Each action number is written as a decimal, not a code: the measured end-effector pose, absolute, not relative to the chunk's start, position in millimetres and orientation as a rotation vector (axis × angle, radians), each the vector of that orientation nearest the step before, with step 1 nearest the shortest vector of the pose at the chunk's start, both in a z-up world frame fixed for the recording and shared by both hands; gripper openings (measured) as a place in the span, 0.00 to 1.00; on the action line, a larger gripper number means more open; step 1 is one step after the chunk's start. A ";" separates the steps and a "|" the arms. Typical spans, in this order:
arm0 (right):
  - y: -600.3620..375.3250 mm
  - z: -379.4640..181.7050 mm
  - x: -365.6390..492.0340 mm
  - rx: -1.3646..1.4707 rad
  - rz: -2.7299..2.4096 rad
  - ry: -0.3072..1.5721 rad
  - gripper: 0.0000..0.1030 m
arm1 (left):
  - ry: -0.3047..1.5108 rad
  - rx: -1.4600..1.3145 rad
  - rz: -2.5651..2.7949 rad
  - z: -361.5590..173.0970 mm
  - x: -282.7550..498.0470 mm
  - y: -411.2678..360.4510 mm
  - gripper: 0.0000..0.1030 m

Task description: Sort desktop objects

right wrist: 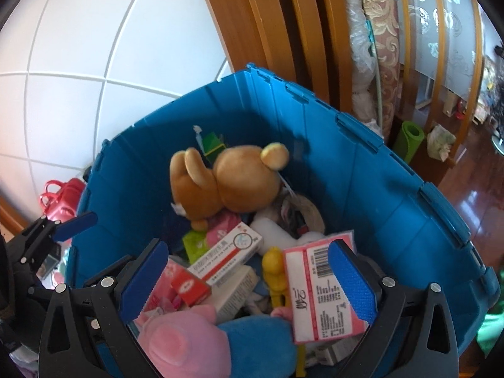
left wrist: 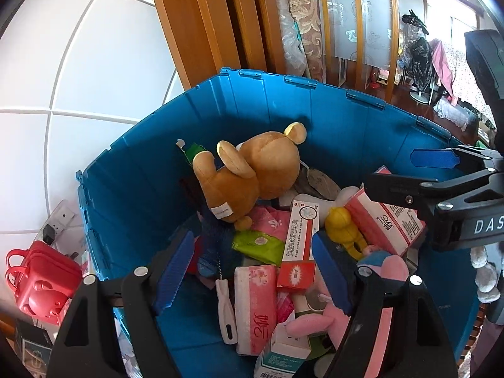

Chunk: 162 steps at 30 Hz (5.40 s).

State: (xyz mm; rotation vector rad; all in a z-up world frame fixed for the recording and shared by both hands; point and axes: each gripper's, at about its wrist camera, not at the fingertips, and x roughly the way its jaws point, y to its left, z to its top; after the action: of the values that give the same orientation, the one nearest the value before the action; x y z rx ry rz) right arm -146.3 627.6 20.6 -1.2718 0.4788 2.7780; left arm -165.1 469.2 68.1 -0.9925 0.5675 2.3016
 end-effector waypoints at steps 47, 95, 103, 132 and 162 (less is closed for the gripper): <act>285.2 42.3 -51.7 -0.722 3.247 0.324 1.00 | 0.202 -1.147 2.563 -80.3 -139.1 64.8 0.78; 284.6 -244.4 -226.6 -1.242 2.581 0.395 0.45 | 0.200 -1.185 2.331 -188.0 -263.9 106.0 0.11; 258.0 -156.5 -169.9 -1.080 2.788 0.375 0.45 | 0.139 -0.970 2.435 -101.0 -205.2 88.9 0.11; 457.5 111.1 -25.1 -0.625 2.879 0.071 0.45 | 0.167 -0.637 2.277 105.8 -99.7 324.7 0.11; 623.2 47.9 -92.2 -1.135 2.825 0.083 0.79 | 0.612 -1.040 2.187 66.0 -148.6 474.5 0.74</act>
State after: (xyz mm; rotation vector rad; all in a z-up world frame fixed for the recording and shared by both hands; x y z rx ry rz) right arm -92.2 623.2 47.9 -1.1353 0.0830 2.8246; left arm -148.6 474.5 66.0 -1.0405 0.6117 2.1869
